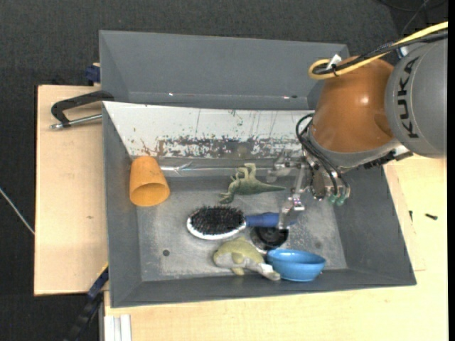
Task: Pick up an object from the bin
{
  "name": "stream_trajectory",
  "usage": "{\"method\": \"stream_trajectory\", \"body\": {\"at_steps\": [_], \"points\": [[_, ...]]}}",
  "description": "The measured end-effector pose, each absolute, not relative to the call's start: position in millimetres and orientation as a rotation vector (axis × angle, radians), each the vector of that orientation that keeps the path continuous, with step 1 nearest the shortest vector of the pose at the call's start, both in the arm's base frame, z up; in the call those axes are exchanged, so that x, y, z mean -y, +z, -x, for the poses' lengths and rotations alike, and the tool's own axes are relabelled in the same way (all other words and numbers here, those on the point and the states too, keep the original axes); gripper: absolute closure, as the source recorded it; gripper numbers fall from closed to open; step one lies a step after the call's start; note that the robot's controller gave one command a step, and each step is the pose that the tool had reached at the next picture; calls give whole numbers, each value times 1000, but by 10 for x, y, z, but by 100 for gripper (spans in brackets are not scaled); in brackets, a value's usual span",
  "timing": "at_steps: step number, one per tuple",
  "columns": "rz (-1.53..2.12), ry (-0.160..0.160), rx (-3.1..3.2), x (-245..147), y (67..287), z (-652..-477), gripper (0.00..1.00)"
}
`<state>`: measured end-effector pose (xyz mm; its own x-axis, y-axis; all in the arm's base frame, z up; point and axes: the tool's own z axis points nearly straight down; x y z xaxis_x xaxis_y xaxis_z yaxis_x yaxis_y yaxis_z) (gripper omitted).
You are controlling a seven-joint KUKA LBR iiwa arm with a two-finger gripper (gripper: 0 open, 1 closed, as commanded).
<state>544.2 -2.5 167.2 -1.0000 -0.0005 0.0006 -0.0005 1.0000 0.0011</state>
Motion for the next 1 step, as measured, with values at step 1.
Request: {"method": "stream_trajectory", "body": {"at_steps": [1], "points": [[-223, -1, 3140, -25, 702, -5187, 0]]}}
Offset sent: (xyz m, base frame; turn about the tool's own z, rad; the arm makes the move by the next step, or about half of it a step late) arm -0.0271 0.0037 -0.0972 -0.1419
